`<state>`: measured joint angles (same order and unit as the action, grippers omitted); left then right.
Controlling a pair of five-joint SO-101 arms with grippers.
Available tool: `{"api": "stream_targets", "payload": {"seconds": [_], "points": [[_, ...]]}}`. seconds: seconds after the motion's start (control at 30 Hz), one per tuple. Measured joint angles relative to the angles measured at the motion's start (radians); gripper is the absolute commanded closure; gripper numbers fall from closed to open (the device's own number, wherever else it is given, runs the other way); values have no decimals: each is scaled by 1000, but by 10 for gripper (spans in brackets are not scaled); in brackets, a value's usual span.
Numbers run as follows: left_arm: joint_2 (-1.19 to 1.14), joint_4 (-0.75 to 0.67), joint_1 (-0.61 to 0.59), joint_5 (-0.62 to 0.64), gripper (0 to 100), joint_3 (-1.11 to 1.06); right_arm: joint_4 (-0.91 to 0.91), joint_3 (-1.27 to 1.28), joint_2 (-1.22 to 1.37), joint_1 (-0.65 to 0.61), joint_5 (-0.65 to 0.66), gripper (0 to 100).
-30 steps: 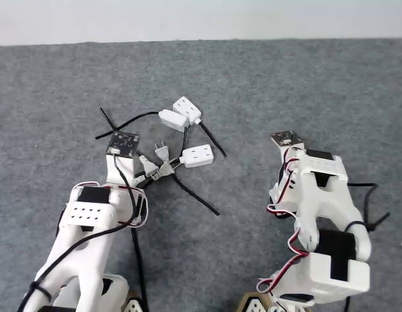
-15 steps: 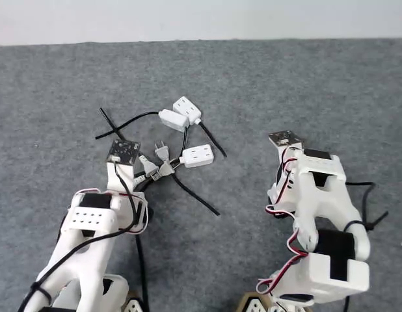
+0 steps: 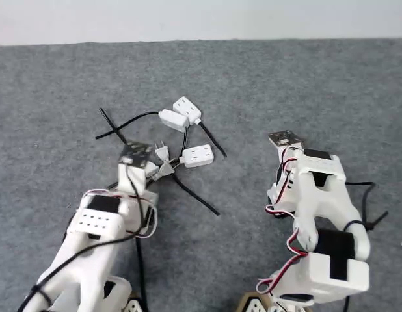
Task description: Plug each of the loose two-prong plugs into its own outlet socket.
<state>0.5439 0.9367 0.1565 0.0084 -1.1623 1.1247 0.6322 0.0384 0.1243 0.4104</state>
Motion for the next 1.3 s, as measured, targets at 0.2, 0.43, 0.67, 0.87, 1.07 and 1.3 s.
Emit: {"api": "stream_targets", "payload": {"seconds": [0.2,0.43,0.67,0.87,1.07,1.3], "points": [[3,-28,71,-5,987,-6,0,0,0,0,0,983],[3,-26,78,-6,984,-6,0,0,0,0,0,983],[3,-26,78,-6,903,-5,0,0,0,0,0,983],[2,-28,32,-3,892,-11,0,0,0,0,0,983],[-15,-35,-11,-3,892,17,0,0,0,0,0,983],[-17,127,-20,-6,896,181,0,0,0,0,0,983]]}}
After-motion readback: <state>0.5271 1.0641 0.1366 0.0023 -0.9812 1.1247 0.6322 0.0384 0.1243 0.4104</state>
